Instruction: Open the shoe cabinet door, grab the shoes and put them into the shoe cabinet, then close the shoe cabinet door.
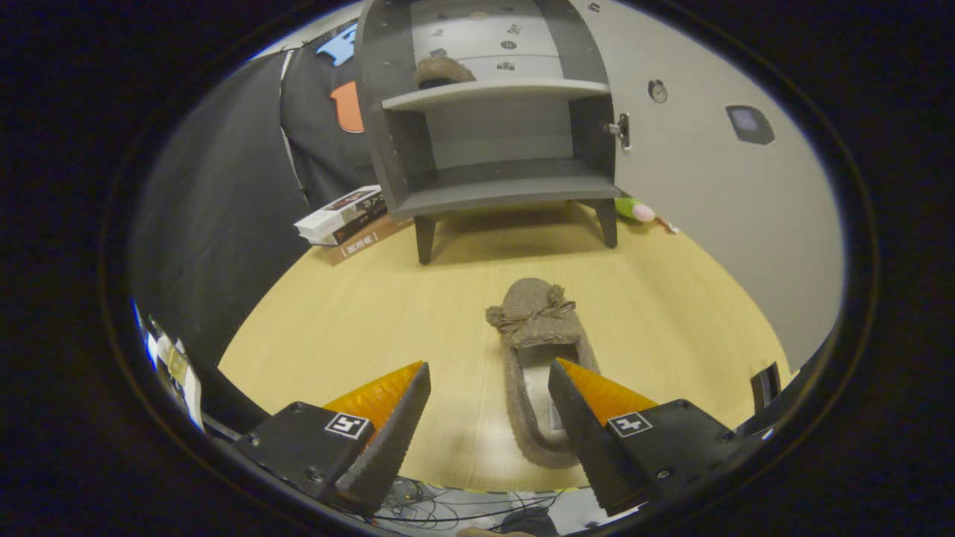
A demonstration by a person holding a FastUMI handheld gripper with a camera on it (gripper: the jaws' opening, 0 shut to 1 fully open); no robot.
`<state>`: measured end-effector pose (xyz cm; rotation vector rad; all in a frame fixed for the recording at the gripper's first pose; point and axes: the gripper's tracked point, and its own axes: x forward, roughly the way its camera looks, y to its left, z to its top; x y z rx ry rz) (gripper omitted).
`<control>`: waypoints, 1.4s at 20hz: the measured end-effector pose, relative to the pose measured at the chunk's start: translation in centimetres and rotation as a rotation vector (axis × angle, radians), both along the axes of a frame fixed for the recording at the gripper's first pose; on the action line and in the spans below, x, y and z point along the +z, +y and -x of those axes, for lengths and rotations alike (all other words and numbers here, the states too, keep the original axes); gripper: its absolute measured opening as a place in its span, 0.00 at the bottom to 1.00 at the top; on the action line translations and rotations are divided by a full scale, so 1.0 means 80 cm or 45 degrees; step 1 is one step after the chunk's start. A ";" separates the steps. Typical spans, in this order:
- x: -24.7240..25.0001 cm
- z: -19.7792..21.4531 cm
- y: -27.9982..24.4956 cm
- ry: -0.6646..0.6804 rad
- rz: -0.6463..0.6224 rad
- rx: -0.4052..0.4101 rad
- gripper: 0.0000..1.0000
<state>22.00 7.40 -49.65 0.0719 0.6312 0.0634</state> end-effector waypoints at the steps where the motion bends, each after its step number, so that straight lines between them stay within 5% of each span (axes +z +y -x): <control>1: -0.007 -0.011 0.000 0.016 -0.003 -0.001 1.00; 12: -0.043 -0.101 0.009 0.069 -0.042 -0.060 0.97; 15: -0.047 -0.108 -0.002 0.064 -0.027 -0.081 0.83; 18: -0.048 -0.113 -0.019 0.087 -0.010 -0.126 0.30; 19: -0.048 -0.114 -0.017 0.099 -0.015 -0.108 0.22; 22: -0.033 -0.111 -0.015 0.102 -0.023 -0.065 0.10; 28: 0.123 -0.127 -0.015 -0.143 -0.033 -0.018 0.08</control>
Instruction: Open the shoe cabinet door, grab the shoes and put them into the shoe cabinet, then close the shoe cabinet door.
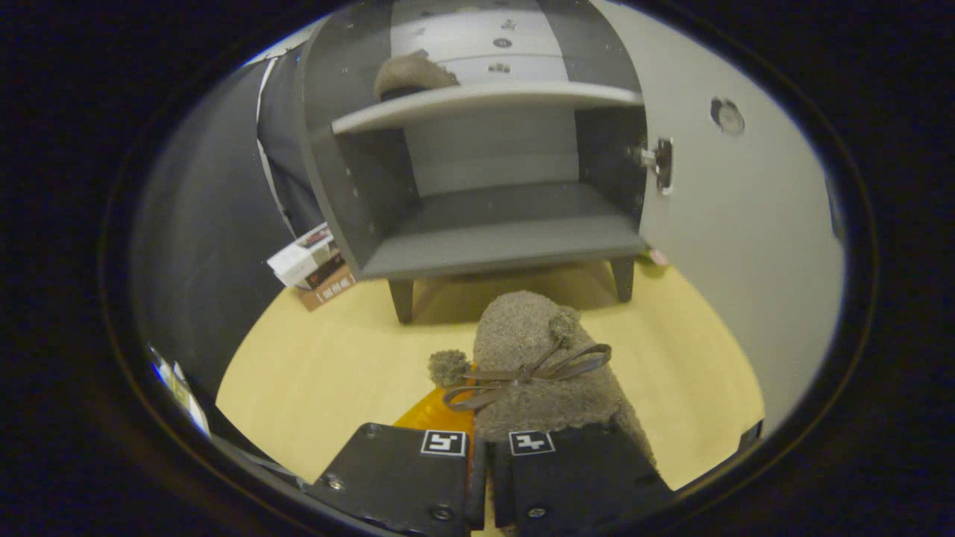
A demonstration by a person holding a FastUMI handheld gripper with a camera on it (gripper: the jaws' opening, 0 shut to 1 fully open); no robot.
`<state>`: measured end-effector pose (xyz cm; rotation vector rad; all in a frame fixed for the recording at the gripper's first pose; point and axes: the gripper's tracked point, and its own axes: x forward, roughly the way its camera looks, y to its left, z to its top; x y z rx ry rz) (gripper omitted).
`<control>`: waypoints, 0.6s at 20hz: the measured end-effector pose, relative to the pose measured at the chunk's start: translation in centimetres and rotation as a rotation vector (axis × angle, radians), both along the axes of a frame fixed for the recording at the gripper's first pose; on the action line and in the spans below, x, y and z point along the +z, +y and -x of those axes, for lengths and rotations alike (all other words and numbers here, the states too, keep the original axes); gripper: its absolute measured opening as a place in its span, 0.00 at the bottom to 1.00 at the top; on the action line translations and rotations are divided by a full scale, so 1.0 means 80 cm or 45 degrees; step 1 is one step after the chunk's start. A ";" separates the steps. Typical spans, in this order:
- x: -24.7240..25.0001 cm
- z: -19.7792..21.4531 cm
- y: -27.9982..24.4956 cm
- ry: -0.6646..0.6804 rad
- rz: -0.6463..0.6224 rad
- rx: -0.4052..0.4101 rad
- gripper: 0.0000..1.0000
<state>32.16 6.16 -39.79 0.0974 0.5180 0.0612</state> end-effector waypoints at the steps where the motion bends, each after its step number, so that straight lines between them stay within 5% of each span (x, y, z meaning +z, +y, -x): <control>1: 0.030 -0.005 0.000 -0.050 -0.006 0.002 0.08; 12: 0.242 -0.063 -0.018 -0.375 0.056 -0.008 0.08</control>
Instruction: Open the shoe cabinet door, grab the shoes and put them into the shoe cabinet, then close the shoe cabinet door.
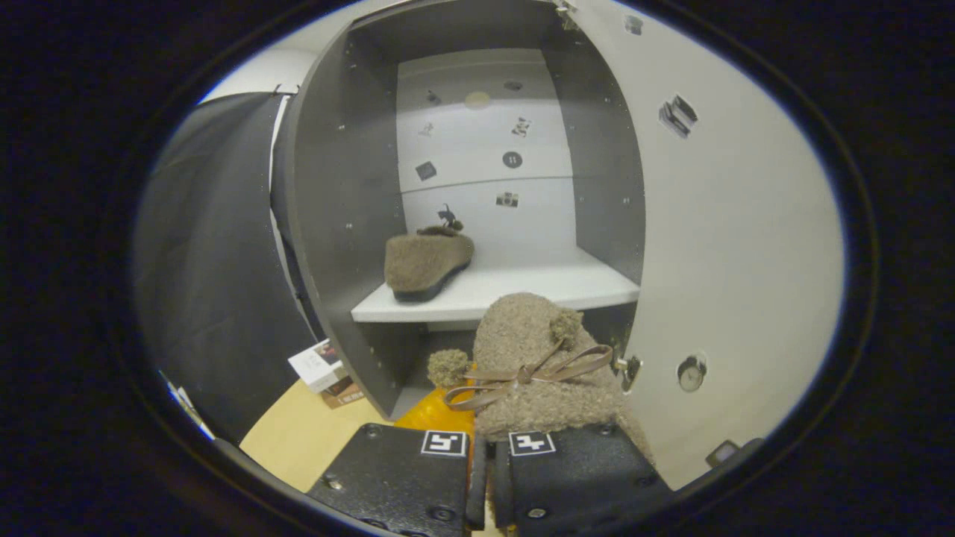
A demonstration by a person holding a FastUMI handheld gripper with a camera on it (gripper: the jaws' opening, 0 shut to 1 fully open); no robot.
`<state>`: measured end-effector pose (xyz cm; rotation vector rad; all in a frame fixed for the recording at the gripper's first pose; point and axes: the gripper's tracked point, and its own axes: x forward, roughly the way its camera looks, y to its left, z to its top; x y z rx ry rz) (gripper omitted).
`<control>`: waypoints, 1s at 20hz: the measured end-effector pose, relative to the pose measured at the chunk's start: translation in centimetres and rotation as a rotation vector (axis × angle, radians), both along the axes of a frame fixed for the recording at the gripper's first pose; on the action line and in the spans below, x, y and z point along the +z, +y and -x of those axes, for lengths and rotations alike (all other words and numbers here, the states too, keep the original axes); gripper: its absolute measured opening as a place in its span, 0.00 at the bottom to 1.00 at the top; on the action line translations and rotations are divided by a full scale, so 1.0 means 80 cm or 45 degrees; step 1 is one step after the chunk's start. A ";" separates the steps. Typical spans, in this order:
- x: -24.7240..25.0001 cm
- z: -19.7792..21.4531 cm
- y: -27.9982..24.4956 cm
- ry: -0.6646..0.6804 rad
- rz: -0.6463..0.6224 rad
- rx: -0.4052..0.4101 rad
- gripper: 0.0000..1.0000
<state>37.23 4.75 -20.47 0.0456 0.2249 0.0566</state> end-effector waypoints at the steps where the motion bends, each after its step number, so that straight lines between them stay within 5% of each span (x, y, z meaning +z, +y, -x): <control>1: 0.012 -0.009 0.003 -0.017 0.001 0.004 0.08; 10: 0.122 -0.126 0.030 -0.185 0.020 0.033 0.08; 20: 0.110 -0.258 0.005 -0.102 0.030 -0.085 0.08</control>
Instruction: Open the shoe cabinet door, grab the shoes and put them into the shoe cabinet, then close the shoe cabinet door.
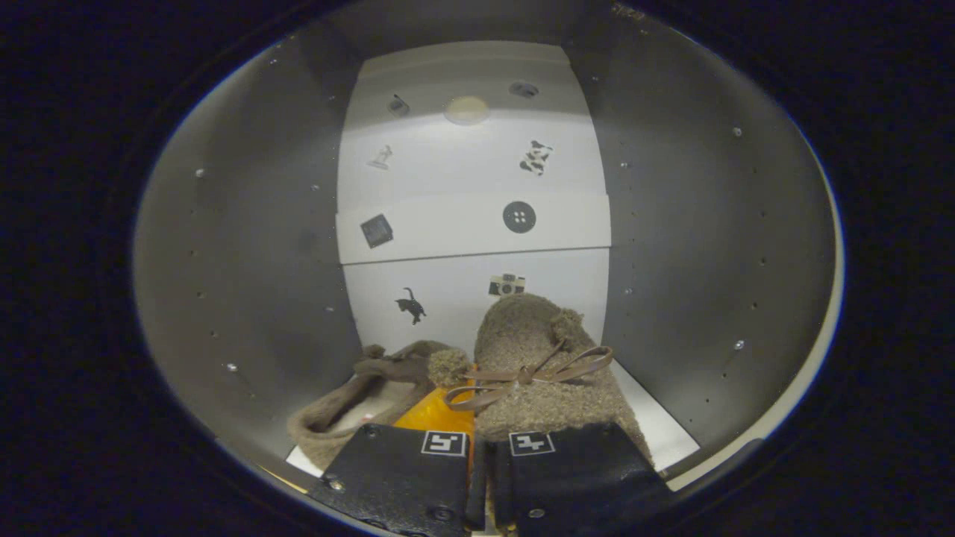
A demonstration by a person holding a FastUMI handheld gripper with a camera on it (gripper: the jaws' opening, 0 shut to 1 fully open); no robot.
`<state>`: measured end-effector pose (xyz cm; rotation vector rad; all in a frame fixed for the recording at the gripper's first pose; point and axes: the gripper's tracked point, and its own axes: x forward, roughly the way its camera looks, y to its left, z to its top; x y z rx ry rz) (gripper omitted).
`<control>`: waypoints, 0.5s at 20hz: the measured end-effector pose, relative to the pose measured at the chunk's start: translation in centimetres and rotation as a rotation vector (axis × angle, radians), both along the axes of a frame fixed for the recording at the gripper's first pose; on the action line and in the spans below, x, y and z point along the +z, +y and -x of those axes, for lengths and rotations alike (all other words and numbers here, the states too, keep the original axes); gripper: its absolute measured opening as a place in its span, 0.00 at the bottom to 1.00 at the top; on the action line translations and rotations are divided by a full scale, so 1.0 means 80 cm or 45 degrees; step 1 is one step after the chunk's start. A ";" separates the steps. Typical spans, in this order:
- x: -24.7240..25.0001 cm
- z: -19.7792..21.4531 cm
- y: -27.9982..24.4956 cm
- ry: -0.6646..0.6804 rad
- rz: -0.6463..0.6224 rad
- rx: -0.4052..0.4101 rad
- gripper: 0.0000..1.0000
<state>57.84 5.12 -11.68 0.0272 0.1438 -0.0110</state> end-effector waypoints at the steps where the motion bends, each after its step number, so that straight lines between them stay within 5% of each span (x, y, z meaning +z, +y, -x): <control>1: -0.006 -0.009 0.001 0.026 -0.006 -0.006 0.08; 10: -0.052 -0.042 -0.001 0.338 -0.085 -0.065 0.08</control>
